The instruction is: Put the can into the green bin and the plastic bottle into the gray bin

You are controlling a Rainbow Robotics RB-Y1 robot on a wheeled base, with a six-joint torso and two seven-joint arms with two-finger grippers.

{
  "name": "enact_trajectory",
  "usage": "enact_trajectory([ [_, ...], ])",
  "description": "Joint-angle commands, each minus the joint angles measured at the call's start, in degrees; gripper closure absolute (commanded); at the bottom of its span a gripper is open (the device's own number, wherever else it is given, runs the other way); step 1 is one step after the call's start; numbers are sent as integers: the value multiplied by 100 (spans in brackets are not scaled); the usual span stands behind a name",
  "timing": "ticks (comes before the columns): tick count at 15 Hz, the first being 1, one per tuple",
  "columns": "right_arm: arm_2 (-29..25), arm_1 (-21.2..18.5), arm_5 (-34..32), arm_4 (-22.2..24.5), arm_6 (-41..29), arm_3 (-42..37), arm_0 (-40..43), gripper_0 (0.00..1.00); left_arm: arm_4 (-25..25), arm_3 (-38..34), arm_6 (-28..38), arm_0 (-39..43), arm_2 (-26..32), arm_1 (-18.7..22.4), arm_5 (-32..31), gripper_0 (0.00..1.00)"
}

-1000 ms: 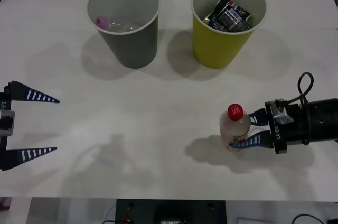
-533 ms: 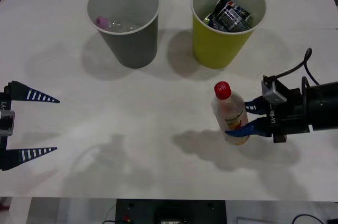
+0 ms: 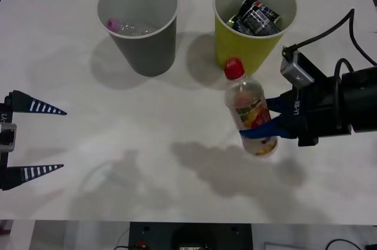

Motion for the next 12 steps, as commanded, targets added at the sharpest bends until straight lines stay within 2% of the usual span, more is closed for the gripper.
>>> enact_trajectory([
  [1,107,-280,10,9,-917,-227,-469,100,0,0,0,0,0,0,0,2],
  [5,995,-851,643,-8,-1638,-139,-1585,100,0,0,0,0,0,0,0,2],
  [10,2076,-1009,643,-474,-1647,705,-3334,100,0,0,0,0,0,0,0,2],
  [12,2735,-1000,643,-597,-1655,1118,-4231,100,0,0,0,0,0,0,0,2],
])
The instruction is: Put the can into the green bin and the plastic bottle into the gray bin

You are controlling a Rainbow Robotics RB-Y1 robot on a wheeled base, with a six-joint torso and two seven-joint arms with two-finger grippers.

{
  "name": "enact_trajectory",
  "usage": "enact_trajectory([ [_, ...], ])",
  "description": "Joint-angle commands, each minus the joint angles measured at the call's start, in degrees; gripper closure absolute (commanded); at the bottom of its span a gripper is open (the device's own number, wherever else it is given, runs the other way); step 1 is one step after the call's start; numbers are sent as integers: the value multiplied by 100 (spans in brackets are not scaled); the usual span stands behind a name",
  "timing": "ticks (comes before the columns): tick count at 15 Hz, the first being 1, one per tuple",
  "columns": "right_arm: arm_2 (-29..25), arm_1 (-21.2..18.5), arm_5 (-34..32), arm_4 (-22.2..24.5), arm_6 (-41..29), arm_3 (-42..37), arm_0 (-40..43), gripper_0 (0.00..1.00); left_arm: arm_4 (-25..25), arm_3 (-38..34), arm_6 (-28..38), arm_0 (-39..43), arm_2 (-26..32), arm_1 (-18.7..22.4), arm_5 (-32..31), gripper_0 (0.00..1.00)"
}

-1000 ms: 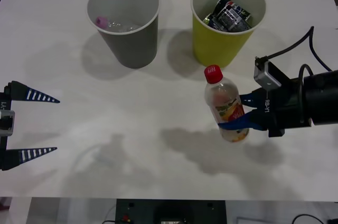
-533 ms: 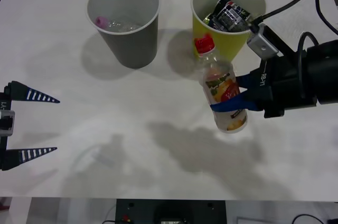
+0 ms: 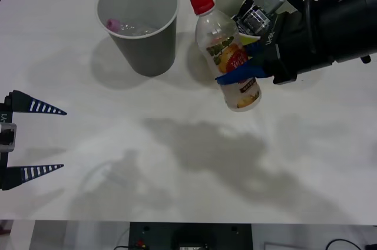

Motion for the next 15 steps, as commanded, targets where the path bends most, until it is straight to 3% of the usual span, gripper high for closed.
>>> enact_trajectory([
  [1,911,61,-1,-136,-64,574,-1227,100,0,0,0,0,0,0,0,2],
  [6,2194,764,-10,-189,-73,1919,-3108,100,0,0,0,0,0,0,0,2],
  [9,2757,1617,-10,-180,-73,3299,-4057,100,0,0,0,0,0,0,0,2],
  [15,2968,3269,25,-13,200,5953,-5007,100,0,0,0,0,0,0,0,2],
])
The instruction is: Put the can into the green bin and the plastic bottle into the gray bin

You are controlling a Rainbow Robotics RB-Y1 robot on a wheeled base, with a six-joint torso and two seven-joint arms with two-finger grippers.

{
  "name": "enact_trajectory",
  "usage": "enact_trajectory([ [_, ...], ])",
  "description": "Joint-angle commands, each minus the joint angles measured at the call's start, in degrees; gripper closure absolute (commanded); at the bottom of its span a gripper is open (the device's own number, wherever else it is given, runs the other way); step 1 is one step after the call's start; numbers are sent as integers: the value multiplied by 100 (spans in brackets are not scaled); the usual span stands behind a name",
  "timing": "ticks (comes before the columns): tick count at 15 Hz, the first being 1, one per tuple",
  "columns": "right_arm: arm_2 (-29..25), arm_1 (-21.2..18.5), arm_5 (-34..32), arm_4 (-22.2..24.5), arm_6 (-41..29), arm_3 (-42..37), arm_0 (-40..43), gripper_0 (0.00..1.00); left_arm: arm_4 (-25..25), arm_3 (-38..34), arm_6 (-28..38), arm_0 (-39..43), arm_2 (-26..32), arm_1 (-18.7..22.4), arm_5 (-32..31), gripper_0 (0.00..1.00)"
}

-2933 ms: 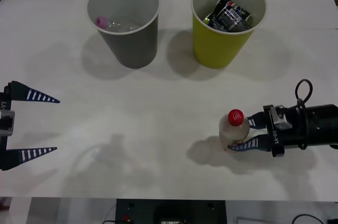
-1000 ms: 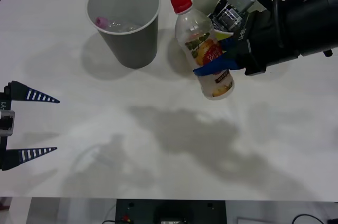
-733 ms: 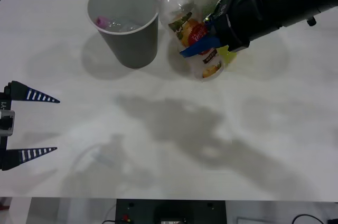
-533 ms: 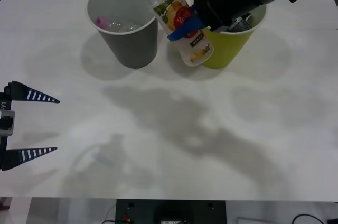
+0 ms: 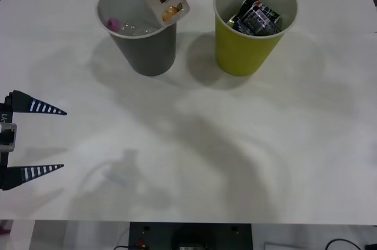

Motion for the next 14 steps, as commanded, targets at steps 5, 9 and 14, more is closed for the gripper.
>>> enact_trajectory([
  [5,519,1091,637,153,159,1598,-519,100,0,0,0,0,0,0,0,2],
  [9,554,1328,856,197,177,1914,-563,94,0,0,0,0,0,0,0,2],
  [14,554,1302,856,92,475,1932,-554,0,0,0,0,0,0,0,0,2],
])
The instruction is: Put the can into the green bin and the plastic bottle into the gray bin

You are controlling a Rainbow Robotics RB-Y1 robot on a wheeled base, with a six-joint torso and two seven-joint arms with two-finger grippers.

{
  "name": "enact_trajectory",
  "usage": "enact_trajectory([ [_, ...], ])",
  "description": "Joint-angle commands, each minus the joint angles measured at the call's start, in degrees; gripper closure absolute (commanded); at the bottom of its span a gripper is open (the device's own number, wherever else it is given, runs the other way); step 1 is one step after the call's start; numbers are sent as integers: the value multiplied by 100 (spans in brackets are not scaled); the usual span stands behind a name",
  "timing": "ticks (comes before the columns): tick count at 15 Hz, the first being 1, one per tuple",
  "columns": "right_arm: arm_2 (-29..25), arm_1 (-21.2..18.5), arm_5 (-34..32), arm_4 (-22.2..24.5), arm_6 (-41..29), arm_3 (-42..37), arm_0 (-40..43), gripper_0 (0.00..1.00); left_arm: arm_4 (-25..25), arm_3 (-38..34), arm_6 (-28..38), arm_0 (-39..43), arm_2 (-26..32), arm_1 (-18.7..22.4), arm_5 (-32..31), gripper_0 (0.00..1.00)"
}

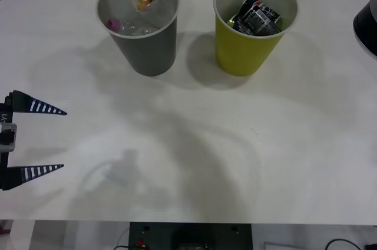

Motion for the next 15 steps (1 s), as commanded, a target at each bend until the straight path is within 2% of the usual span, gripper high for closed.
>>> enact_trajectory([
  [1,-3,-55,-15,-100,57,12,9,0,0,0,0,0,0,0,0,2],
  [4,-20,-274,-287,-346,233,-32,9,0,0,0,0,0,0,0,0,2],
  [8,-82,-995,-1060,-1454,1024,-94,27,0,0,0,0,0,0,0,0,2],
  [11,-539,-1549,-1728,-1498,1191,-419,220,0,0,0,0,0,0,0,0,2],
  [15,-1049,-2261,-2168,-1665,1420,-1043,748,0,0,0,0,0,0,0,0,2],
])
